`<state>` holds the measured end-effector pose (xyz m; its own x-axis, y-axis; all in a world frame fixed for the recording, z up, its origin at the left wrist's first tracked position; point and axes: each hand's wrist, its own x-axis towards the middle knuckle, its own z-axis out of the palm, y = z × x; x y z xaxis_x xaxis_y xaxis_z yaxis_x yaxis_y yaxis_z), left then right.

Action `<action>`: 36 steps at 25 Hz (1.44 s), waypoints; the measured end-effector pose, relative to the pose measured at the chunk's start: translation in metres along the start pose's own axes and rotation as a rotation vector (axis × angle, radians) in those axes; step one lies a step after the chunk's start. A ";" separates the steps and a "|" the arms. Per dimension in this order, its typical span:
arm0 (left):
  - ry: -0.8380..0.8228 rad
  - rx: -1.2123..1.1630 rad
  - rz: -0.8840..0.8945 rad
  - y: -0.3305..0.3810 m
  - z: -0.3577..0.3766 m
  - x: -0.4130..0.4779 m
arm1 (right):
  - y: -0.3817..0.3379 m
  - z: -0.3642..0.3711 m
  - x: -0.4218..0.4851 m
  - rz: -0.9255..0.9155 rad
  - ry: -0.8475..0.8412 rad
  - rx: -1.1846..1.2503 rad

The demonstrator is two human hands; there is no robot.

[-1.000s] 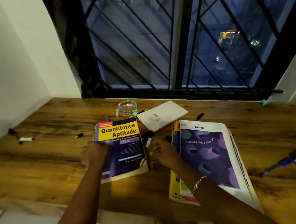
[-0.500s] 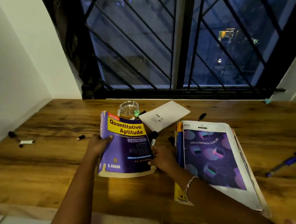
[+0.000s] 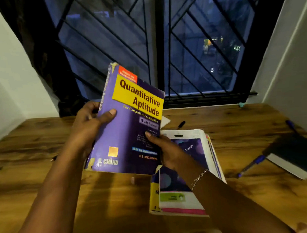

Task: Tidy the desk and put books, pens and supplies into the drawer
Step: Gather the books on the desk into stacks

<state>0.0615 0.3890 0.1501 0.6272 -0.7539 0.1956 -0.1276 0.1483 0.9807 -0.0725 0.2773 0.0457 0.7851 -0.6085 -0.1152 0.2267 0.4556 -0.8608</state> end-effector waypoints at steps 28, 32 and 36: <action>-0.342 0.386 -0.532 -0.158 0.327 -0.092 | -0.065 -0.295 -0.173 0.068 0.666 -1.005; -0.305 0.396 -0.491 -0.159 0.330 -0.099 | -0.078 -0.274 -0.173 0.205 0.700 -1.464; -0.285 0.306 -0.271 -0.129 0.329 -0.092 | -0.106 -0.255 -0.173 0.313 0.744 -1.712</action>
<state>-0.2330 0.2288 0.0039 0.4399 -0.8905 -0.1163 -0.2353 -0.2393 0.9420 -0.3796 0.1690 0.0302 0.1983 -0.9748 -0.1023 -0.9615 -0.1732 -0.2134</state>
